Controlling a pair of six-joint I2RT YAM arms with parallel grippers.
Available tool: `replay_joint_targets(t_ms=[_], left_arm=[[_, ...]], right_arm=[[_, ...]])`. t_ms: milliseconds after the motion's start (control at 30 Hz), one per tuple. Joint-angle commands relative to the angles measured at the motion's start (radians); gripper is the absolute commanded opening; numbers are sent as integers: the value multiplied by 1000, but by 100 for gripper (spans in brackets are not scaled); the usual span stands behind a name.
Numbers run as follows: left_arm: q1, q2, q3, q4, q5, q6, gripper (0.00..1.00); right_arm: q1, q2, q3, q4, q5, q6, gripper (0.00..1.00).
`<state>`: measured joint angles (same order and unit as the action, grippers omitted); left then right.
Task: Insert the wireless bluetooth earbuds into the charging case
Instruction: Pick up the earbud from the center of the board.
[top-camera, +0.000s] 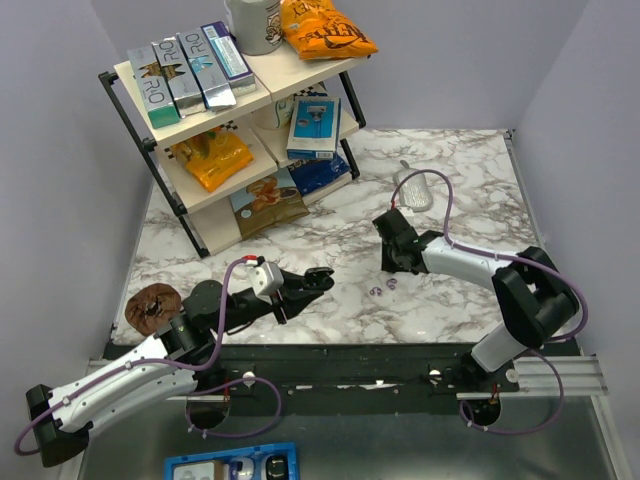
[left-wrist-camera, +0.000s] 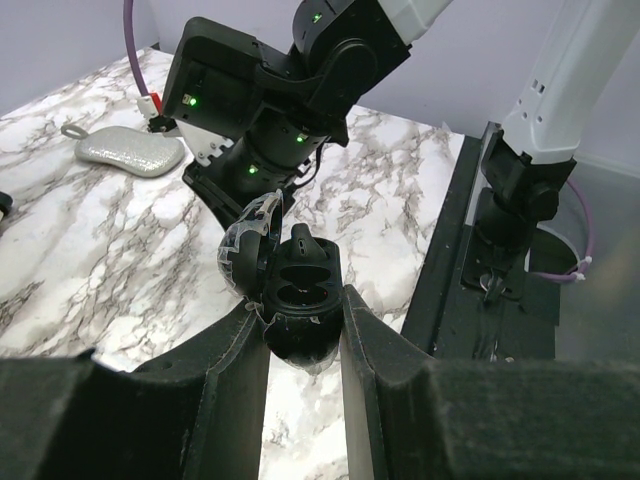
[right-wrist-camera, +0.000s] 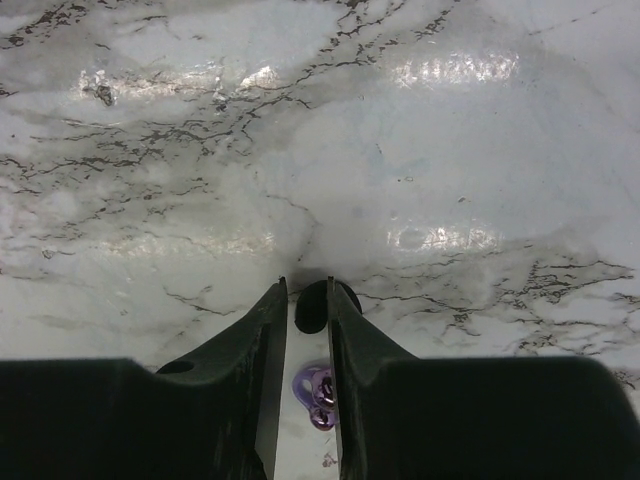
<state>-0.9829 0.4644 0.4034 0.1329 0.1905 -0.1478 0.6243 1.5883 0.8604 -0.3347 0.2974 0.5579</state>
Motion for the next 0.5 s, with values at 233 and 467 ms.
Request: replay_joint_targets(t_ms=[233,467], left_arm=[[1,6,-5,31,7,-9,0],[0,13,-6,43,12,-6,0]], right_arm=[[-6,-66,-50,23,-17,-73,6],[20,-140,-35,126,-325,-355,2]])
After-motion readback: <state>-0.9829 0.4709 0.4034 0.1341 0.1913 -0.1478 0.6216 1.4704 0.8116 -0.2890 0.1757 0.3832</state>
